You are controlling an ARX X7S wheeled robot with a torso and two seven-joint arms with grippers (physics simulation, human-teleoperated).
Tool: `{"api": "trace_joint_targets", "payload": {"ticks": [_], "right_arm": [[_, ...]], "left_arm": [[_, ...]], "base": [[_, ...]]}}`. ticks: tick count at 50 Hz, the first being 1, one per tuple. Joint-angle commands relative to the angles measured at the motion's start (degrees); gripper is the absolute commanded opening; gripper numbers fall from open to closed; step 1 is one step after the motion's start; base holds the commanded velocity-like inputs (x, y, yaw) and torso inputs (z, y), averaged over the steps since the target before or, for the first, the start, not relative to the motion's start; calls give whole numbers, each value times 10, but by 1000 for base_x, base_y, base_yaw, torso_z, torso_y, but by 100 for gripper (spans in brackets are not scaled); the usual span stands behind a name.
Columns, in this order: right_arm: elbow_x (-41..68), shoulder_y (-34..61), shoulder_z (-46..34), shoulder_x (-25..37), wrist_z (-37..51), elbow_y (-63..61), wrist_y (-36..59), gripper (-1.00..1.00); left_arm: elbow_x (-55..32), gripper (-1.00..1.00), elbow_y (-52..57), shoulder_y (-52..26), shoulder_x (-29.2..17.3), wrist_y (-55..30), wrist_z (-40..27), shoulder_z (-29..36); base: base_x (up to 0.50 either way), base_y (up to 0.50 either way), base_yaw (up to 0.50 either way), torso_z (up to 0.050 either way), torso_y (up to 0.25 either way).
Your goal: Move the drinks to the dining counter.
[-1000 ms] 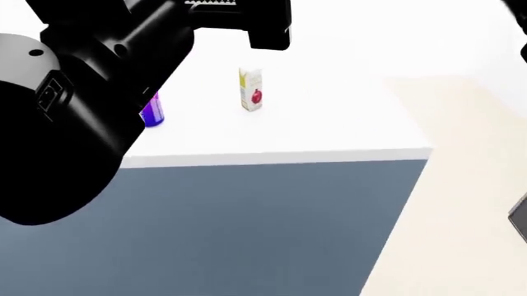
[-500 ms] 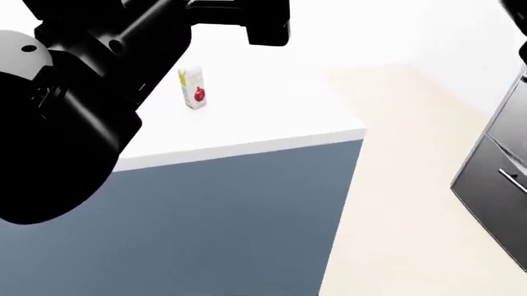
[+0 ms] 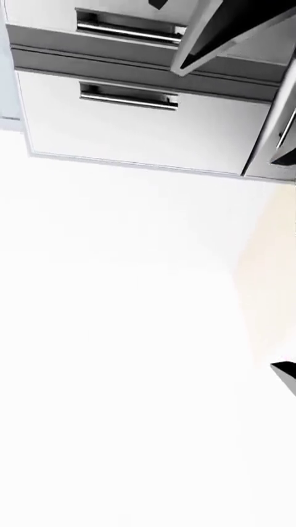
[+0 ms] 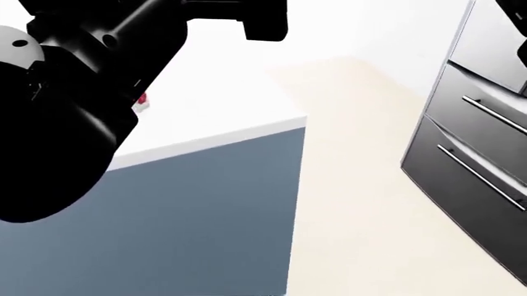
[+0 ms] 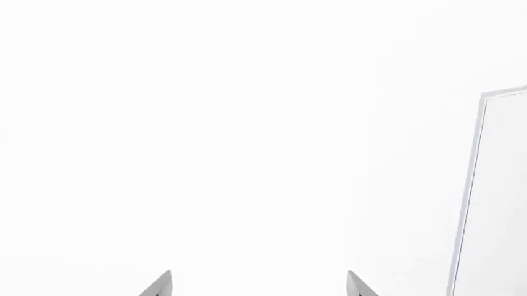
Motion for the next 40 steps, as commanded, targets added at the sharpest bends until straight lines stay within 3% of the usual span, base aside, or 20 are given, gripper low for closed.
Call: {"api": "trace_joint_targets", "payload": {"ticks": [1,40], "right_arm": [[3,1,0,0,2,-1,1,100],[5,2,-2,0,3,2,0,100]], "left_arm": [[-2,100,2,-1,-1,2,-2,0],[-3,100,0,-5,-2,6,1,3]], "base": [[-26,-69,-500,0,0],[-34,-65,-500,0,0]]}}
